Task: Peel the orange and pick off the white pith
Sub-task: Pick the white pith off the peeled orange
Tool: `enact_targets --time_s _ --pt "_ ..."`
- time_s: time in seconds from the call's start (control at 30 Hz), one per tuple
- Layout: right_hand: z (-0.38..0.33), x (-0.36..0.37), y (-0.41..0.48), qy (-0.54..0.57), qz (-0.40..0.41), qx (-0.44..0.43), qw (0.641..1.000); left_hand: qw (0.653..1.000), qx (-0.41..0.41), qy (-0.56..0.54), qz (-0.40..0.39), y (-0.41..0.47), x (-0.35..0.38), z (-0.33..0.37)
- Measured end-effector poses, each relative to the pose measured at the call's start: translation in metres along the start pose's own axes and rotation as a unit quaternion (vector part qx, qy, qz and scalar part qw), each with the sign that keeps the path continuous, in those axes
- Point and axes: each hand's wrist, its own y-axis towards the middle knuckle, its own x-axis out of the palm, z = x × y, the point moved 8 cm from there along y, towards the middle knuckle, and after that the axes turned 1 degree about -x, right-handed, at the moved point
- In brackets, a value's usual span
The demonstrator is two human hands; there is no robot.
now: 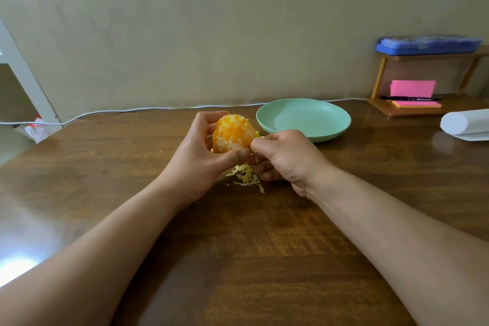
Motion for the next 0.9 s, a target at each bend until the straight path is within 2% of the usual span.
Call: enact_targets --time_s 0.17,0.37,0.63,0.8,0.9 --pt "0.002 -0.001 0.002 0.026 0.003 0.006 1.000 0.998 -0.025 -0.055 0.001 0.001 0.003 -0.003" --pt "0.008 0.006 0.004 0.130 -0.056 0.050 0.989 0.983 -0.080 -0.166 -0.011 0.002 0.003 -0.010" --pt "0.005 0.003 0.003 0.078 -0.021 0.029 0.996 1.000 -0.003 -0.026 0.011 -0.002 0.002 0.002" --pt "0.001 0.002 0.000 0.063 0.004 0.008 0.998 1.000 0.016 -0.010 0.013 -0.002 0.005 0.005" --pt "-0.001 0.001 -0.002 0.070 0.004 0.007 0.998 0.999 -0.009 -0.048 0.009 -0.001 0.004 0.002"
